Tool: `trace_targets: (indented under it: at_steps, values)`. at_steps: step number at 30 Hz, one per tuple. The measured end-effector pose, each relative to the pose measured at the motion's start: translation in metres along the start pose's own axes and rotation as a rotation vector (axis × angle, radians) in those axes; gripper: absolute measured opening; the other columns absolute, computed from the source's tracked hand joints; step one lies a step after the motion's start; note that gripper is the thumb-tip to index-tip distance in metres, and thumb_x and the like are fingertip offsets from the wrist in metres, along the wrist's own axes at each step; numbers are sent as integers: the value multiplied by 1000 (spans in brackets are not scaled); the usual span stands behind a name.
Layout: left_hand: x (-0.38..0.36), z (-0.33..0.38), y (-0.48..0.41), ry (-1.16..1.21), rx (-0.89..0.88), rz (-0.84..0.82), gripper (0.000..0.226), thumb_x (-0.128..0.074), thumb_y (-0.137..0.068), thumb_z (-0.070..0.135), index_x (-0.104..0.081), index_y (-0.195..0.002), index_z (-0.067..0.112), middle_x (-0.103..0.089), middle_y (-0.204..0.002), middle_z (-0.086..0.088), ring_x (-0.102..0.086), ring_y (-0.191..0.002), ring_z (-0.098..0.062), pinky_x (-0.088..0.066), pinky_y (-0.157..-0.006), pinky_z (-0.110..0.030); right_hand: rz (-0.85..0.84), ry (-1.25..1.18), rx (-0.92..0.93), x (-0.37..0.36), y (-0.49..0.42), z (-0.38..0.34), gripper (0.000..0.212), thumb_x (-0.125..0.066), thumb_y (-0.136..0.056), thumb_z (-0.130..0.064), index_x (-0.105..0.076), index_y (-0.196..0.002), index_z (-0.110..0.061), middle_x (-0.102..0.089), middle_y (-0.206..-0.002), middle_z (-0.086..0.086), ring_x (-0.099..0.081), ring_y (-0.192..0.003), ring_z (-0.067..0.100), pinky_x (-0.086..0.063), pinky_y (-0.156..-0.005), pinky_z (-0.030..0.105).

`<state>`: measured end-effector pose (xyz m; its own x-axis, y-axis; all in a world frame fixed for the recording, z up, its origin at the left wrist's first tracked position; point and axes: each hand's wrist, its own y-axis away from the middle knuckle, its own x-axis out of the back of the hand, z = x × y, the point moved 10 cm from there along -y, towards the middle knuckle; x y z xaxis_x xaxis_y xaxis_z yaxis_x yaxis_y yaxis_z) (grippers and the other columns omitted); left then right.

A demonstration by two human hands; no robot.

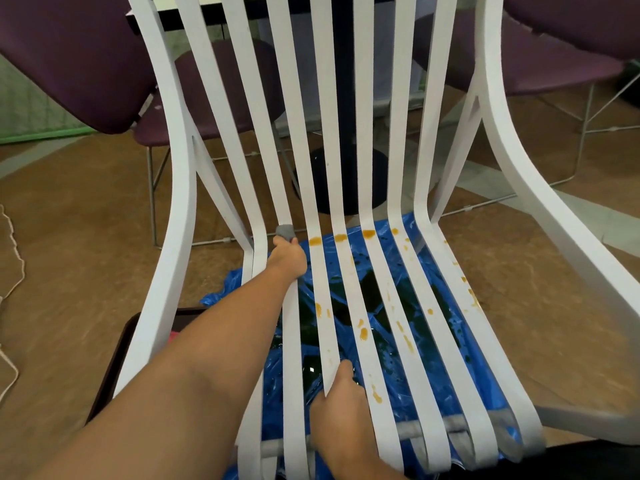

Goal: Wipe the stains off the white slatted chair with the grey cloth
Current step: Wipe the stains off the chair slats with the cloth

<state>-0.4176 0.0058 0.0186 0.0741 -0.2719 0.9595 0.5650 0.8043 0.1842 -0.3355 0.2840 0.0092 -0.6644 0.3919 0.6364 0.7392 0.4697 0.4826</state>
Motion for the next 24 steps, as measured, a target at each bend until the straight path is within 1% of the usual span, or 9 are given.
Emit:
trace_targets:
  at_steps: [2, 3, 4, 5, 8, 12, 16, 19, 24]
  values:
    - [-7, -19, 9, 421, 219, -75, 45, -28, -109, 15, -35, -152, 4, -38, -153, -27, -58, -104, -25, -49, -89, -32, 8, -20, 15, -2, 1, 1, 23, -54, -97, -18, -36, -108, -25, -66, -100, -2, -66, -84, 12, -59, -76, 27]
    - [-5, -27, 15, 649, 314, -46, 44, -28, -109, 23, -37, -150, 9, -46, -146, -25, -55, -86, -18, -42, -72, -21, 15, -26, 22, -3, 0, 1, 21, -54, -97, -17, -37, -108, -24, -65, -94, -3, -66, -80, 11, -59, -72, 27]
    - [-1, -31, 24, 706, 348, -6, 45, -29, -108, 28, -38, -147, 8, -51, -139, -24, -52, -80, -20, -33, -61, -19, 23, -29, 27, -3, 0, 1, 20, -54, -96, -16, -38, -107, -24, -63, -89, -4, -65, -75, 10, -60, -68, 27]
    - [-2, -29, 32, 654, 339, -49, 45, -29, -108, 30, -39, -144, 5, -53, -135, -24, -56, -88, -26, -31, -58, -22, 29, -34, 30, -4, 1, 1, 20, -53, -96, -15, -39, -106, -23, -62, -86, -4, -64, -72, 10, -60, -66, 28]
    - [-7, -24, 55, 491, 259, -98, 46, -30, -108, 31, -39, -142, 1, -54, -134, -24, -56, -119, -39, -41, -81, -33, 26, -47, 29, -4, 1, 0, 18, -51, -95, -12, -39, -103, -23, -60, -82, -4, -63, -70, 11, -60, -64, 32]
    - [-10, -21, 101, 348, 189, -160, 42, -28, -109, 25, -39, -140, -1, -52, -135, -24, -55, -120, -40, -45, -96, -40, 39, -48, 31, -2, 2, -2, 18, -51, -95, -13, -39, -105, -23, -60, -82, -4, -64, -70, 12, -60, -66, 34]
    - [-26, -32, 146, 369, 194, -201, 35, -28, -109, 22, -38, -135, -1, -53, -132, -23, -56, -116, -40, -45, -89, -39, 24, -78, 18, -1, 5, -2, 18, -53, -93, -13, -40, -104, -22, -61, -80, -1, -64, -68, 14, -58, -59, 33]
    - [-42, -46, 178, 489, 245, -224, 27, -27, -110, 31, -36, -112, 6, -59, -116, -26, -59, -95, -38, -41, -75, -38, -5, -114, 23, 0, 6, -4, 22, -51, -91, -9, -42, -109, -20, -62, -83, 0, -64, -71, 15, -53, -55, 29]
    - [-50, -54, 223, 520, 270, -249, 28, -24, -110, 37, -35, -109, 12, -54, -98, -11, -53, -85, -23, -38, -77, -34, 5, -130, 18, 0, 5, -4, 25, -48, -93, -10, -45, -117, -15, -62, -89, 0, -62, -74, 14, -45, -53, 24]
